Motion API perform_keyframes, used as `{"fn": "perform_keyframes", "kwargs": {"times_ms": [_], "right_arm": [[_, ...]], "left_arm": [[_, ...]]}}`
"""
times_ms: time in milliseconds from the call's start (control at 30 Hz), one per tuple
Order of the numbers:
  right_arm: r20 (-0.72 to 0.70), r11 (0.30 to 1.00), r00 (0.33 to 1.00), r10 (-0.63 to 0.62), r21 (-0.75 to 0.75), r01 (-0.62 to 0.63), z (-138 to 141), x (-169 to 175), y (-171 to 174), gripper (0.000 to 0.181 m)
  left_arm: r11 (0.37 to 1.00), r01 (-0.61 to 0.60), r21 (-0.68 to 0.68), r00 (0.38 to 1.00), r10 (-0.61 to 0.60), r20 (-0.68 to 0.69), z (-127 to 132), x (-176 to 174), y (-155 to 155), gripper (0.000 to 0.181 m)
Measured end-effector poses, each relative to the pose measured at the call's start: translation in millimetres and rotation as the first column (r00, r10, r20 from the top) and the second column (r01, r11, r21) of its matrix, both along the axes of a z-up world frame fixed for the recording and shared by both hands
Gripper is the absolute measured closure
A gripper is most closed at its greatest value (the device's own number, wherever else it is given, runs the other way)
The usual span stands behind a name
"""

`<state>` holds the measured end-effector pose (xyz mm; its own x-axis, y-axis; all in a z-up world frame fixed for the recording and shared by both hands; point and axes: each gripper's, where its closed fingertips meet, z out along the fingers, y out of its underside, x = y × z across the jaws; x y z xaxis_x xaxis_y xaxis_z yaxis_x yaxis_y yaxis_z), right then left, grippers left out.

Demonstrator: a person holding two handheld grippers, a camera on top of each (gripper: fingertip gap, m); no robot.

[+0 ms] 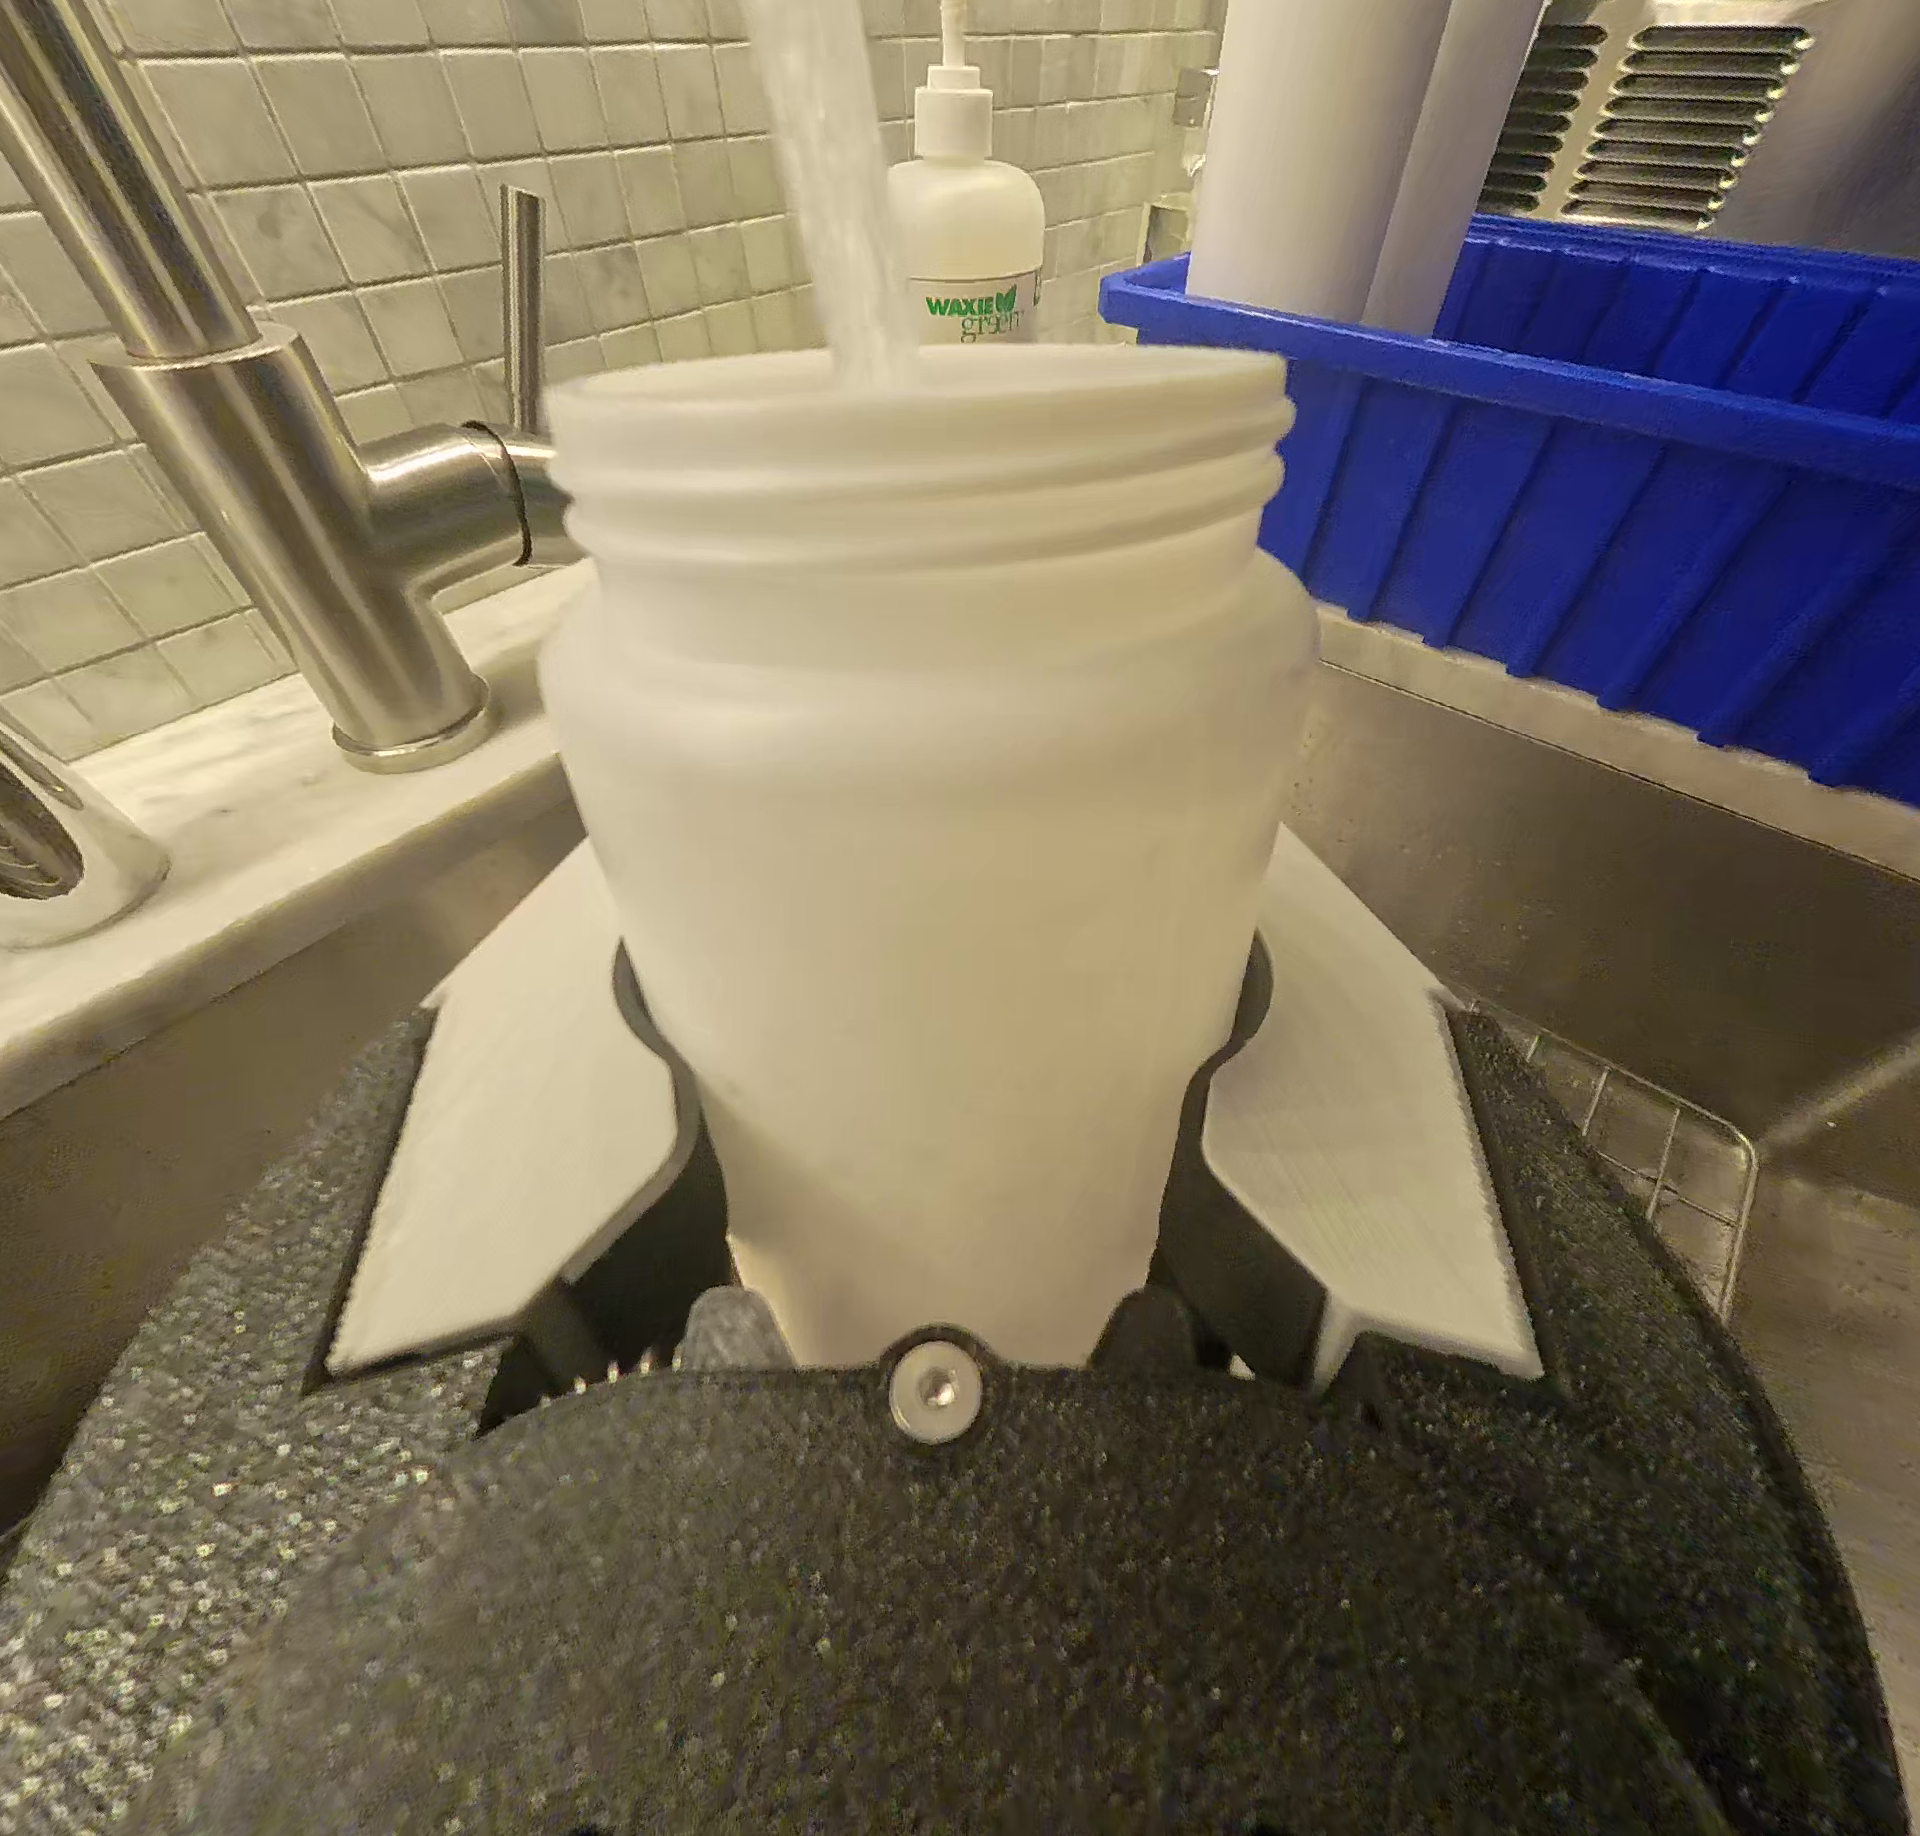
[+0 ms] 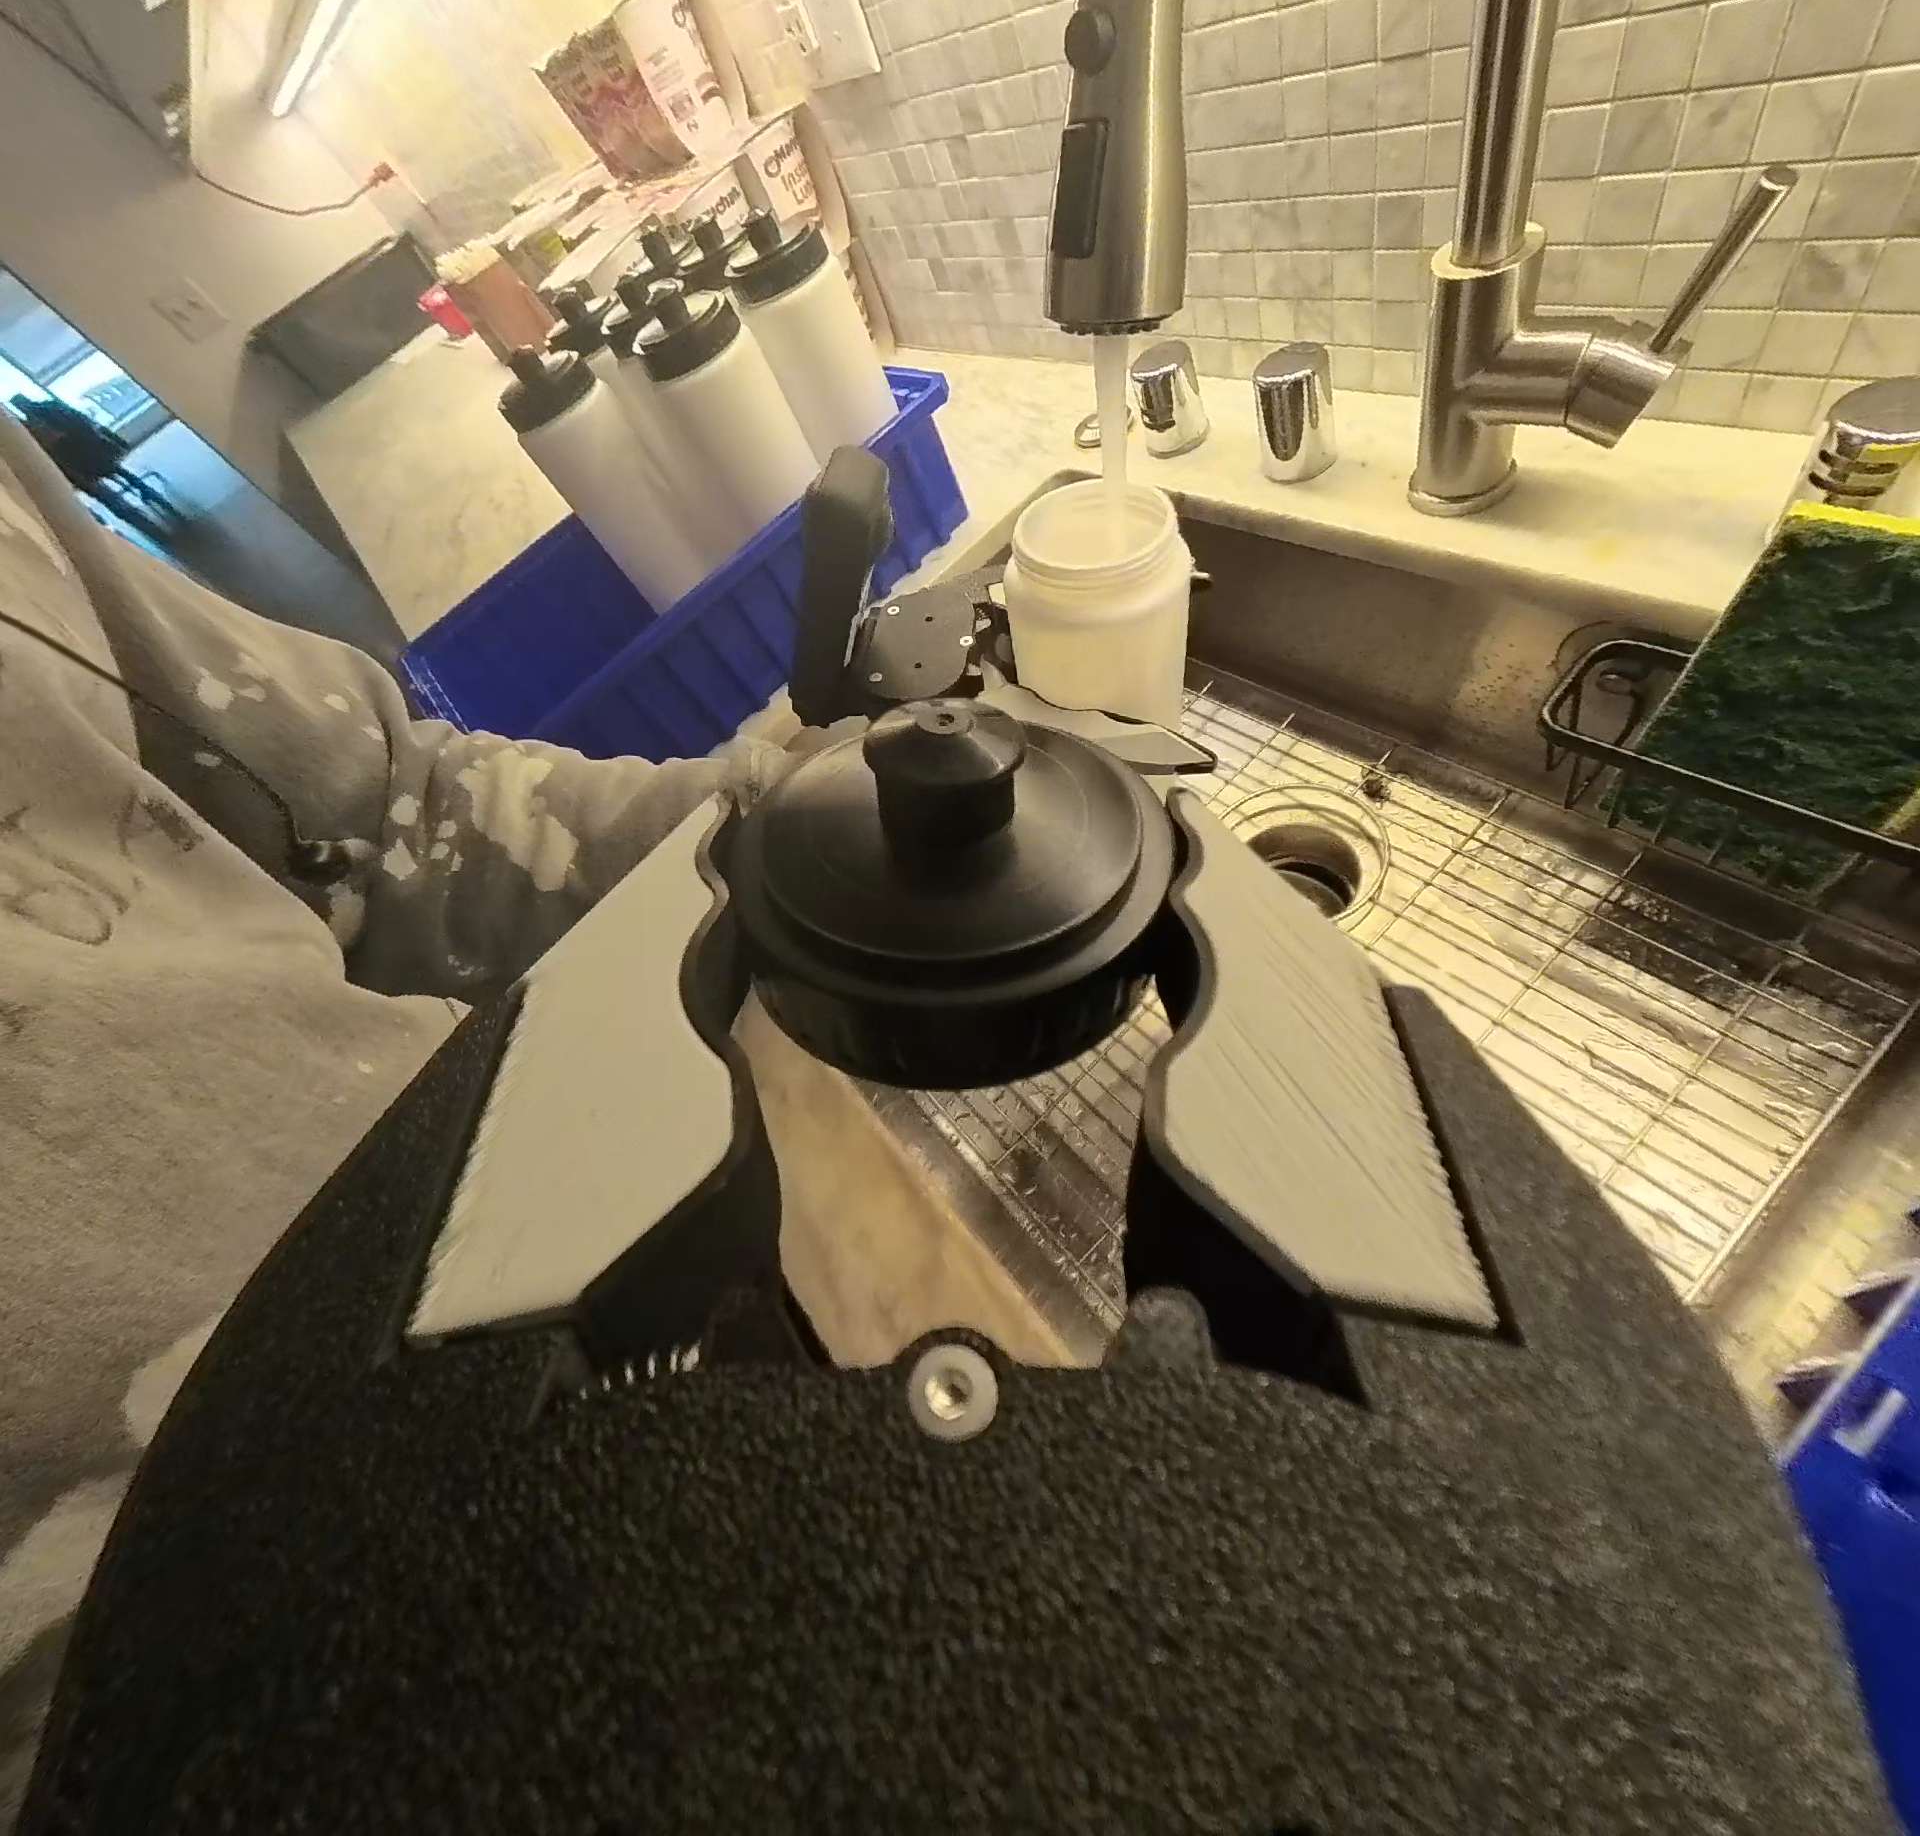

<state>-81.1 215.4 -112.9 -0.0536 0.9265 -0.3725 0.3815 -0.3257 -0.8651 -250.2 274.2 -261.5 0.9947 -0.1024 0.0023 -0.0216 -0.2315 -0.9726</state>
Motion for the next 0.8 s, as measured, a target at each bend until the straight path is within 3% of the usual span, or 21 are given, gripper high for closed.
{"fn": "perform_keyframes", "kwargs": {"times_ms": [800], "right_arm": [[0.002, 1.000, 1.000, -0.022, -0.009, 0.022, -3, -11, -3, 0.102]], "left_arm": [[0.999, 0.035, -0.018, 0.999, -0.034, 0.041, -3, -4, -1, 0.076]]}}
